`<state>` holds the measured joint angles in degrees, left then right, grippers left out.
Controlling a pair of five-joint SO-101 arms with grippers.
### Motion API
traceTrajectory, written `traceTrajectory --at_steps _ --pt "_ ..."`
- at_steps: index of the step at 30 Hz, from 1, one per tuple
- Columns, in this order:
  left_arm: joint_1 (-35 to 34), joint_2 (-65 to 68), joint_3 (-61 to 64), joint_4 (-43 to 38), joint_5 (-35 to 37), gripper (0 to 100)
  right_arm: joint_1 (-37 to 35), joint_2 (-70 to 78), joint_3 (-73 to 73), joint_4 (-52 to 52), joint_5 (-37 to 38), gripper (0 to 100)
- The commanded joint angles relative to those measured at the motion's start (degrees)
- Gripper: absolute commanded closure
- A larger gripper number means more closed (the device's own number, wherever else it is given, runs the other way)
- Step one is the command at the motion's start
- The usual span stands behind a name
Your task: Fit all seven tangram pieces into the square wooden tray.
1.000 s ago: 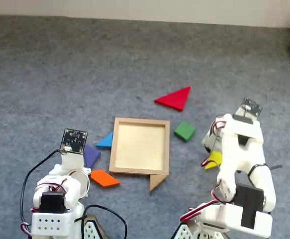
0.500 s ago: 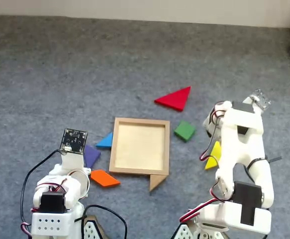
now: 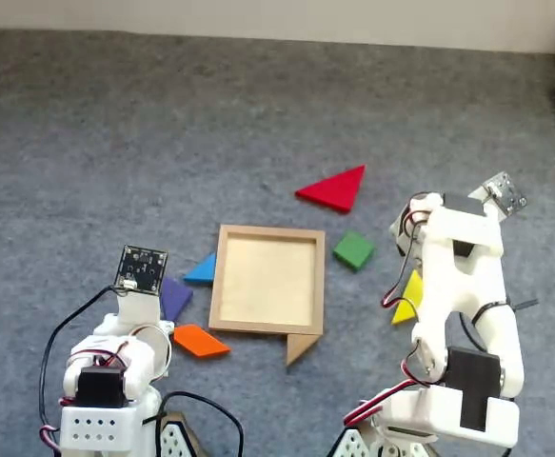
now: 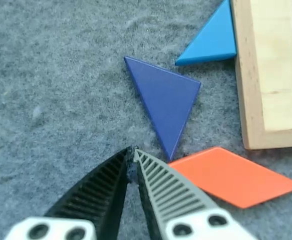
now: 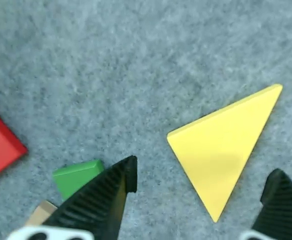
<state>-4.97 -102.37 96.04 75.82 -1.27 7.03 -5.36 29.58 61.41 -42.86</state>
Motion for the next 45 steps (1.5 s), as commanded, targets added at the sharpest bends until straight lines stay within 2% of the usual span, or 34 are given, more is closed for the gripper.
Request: traceTrajectory --at_steps 1,10,15,20,26,45 --pt "0.9 -1.4 1.2 0.2 0.3 100 0.0 -0.4 -0.3 0.7 -0.6 62.3" --pt "0.9 -1.4 1.2 0.2 0.3 100 1.8 1.3 -0.4 0.5 -2.5 62.3" --pt "0.9 -1.4 1.2 0.2 0.3 100 1.5 13.7 -1.4 0.5 -2.6 62.3" --pt "0.9 -1.4 1.2 0.2 0.3 100 2.3 22.0 -9.2 2.6 -2.5 62.3" --pt "0.9 -1.4 1.2 0.2 0.3 100 2.5 21.7 -16.4 10.1 -2.8 62.3" --pt "0.9 -1.4 1.2 0.2 0.3 100 4.3 21.8 -21.3 8.1 -3.1 62.3"
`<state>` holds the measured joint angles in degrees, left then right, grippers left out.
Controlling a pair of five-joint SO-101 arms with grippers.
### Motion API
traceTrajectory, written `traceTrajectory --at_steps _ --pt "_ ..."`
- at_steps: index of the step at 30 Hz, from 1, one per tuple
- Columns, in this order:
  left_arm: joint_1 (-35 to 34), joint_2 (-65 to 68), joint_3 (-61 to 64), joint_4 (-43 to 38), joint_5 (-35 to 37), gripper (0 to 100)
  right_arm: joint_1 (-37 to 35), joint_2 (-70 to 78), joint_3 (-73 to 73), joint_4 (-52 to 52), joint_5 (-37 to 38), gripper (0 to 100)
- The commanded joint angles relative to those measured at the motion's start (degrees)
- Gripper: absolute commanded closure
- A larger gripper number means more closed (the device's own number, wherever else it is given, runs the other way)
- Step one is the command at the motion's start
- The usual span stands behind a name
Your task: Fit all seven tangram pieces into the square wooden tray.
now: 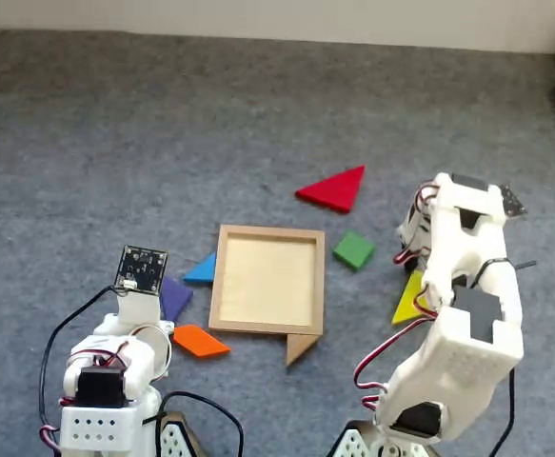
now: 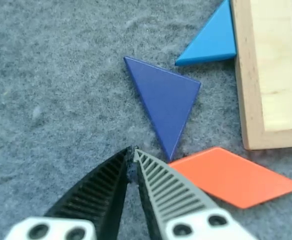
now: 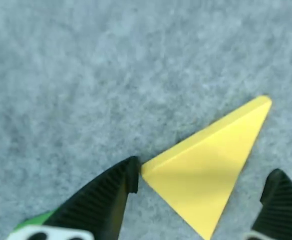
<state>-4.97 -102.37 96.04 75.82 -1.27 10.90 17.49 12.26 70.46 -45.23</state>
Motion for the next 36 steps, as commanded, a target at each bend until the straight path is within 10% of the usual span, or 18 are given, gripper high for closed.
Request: traceTrajectory --at_steps 1,27,36 --pt "0.9 -1.4 1.2 0.2 0.3 100 0.4 -1.0 -4.1 -0.9 -0.7 62.3" --pt "0.9 -1.4 1.2 0.2 0.3 100 -0.1 -0.7 1.3 0.3 -0.3 63.0" --pt "0.9 -1.4 1.2 0.2 0.3 100 0.0 -1.1 0.9 0.7 2.5 78.5"
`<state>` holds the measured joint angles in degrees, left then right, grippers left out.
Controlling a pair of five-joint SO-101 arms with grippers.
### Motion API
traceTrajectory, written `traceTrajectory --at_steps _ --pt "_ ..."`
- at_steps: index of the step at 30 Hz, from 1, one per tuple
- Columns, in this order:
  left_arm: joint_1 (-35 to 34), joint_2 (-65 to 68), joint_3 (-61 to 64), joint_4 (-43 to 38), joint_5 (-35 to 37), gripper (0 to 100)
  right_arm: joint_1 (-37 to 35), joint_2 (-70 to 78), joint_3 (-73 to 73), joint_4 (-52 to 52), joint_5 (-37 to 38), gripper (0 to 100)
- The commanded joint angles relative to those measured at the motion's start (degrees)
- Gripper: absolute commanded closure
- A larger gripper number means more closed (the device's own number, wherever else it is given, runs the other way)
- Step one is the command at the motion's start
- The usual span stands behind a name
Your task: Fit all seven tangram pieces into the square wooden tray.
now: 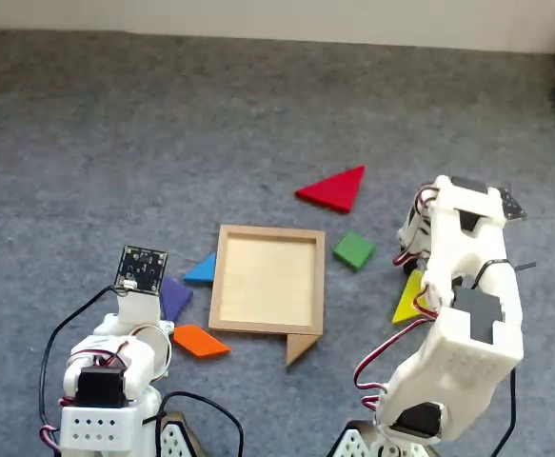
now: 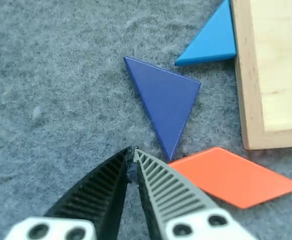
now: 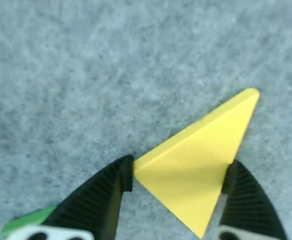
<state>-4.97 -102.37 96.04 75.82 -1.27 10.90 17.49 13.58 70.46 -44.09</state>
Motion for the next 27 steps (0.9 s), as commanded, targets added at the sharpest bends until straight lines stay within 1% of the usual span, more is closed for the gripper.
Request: traceTrajectory --at_steps 1,3,5,7,10,12,14,17,23,25,27 --pt "0.9 -1.4 1.2 0.2 0.3 100 -0.1 -1.2 -0.4 0.7 1.5 78.5" --pt "0.9 -1.4 1.2 0.2 0.3 100 -0.5 -1.4 -0.4 1.0 1.6 78.5" --pt "0.9 -1.4 1.2 0.2 0.3 100 -0.7 -1.4 -0.5 3.4 1.7 78.5" --pt "0.9 -1.4 1.2 0.2 0.3 100 -1.7 -2.1 -2.2 5.6 3.7 78.8" --pt "0.9 -1.4 1.2 0.2 0.3 100 -4.4 -5.7 -5.6 9.0 6.1 78.8" --pt "0.9 -1.4 1.2 0.2 0.3 100 -5.7 -9.0 -6.6 10.8 6.1 78.8" --pt "0.9 -1.4 1.2 0.2 0.3 100 -7.2 -12.6 -6.6 11.2 6.8 78.8" --pt "0.9 -1.4 1.2 0.2 0.3 100 -9.5 -17.8 -6.6 11.2 10.5 78.8" --pt "0.9 -1.4 1.2 0.2 0.3 100 -17.1 -23.3 -6.6 11.2 17.0 78.8" --pt "0.9 -1.4 1.2 0.2 0.3 100 -18.0 -23.3 -6.6 11.2 18.6 78.8" --pt "0.9 -1.4 1.2 0.2 0.3 100 -17.8 -23.2 -6.5 11.2 18.6 78.6"
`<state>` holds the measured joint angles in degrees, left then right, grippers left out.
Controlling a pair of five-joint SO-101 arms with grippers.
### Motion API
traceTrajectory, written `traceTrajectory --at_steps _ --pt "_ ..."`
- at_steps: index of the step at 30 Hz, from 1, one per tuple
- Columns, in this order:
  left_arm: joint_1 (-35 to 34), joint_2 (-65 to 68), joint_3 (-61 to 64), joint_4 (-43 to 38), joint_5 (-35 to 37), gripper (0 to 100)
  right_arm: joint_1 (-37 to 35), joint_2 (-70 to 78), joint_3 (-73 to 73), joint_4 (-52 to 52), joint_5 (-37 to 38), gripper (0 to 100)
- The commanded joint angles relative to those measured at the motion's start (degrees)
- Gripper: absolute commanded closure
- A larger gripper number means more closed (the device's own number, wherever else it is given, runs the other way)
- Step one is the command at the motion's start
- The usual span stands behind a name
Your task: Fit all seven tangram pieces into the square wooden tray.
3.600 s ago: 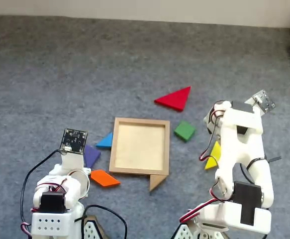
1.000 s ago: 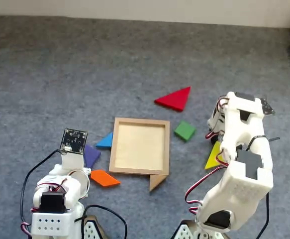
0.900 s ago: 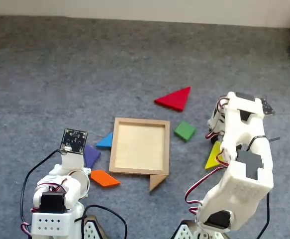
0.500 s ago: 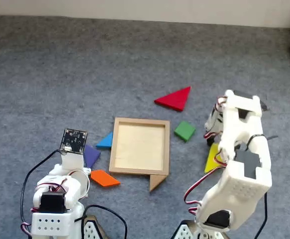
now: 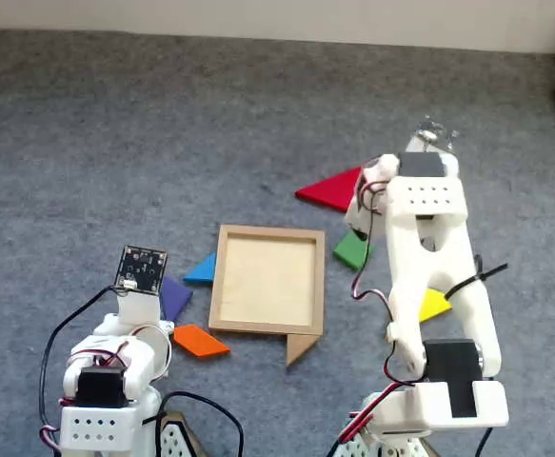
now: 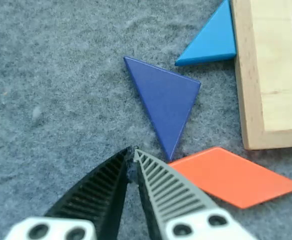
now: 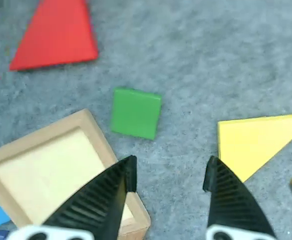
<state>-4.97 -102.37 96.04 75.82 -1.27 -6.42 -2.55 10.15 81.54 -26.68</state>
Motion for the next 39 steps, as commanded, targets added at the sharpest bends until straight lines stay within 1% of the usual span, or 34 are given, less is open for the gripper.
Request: traceTrajectory --at_steps 1,3,5,9,12,14,18,23,25,28,39 --pt "0.9 -1.4 1.2 0.2 0.3 100 0.4 -3.1 -2.9 0.2 1.1 78.6" --pt "0.9 -1.4 1.2 0.2 0.3 100 2.2 -3.6 -1.9 0.3 0.7 78.4" --pt "0.9 -1.4 1.2 0.2 0.3 100 3.3 -3.6 -0.2 0.3 -1.7 76.2" --pt "0.9 -1.4 1.2 0.2 0.3 100 4.7 -3.5 4.4 -0.2 -5.2 63.2" --pt "0.9 -1.4 1.2 0.2 0.3 100 5.9 -3.2 7.3 -1.0 -6.8 57.9" --pt "0.9 -1.4 1.2 0.2 0.3 100 7.5 -3.1 10.0 -4.9 -8.0 57.7" --pt "0.9 -1.4 1.2 0.2 0.3 100 11.0 -3.1 17.5 -16.4 -9.5 57.7" --pt "0.9 -1.4 1.2 0.2 0.3 100 11.9 -3.1 25.3 -25.0 -9.5 57.7" --pt "0.9 -1.4 1.2 0.2 0.3 100 12.0 -3.0 27.1 -26.8 -9.8 57.7" --pt "0.9 -1.4 1.2 0.2 0.3 100 13.0 -3.0 28.3 -28.8 -12.3 57.7" --pt "0.9 -1.4 1.2 0.2 0.3 100 14.0 -2.9 32.8 -34.0 -12.7 57.7"
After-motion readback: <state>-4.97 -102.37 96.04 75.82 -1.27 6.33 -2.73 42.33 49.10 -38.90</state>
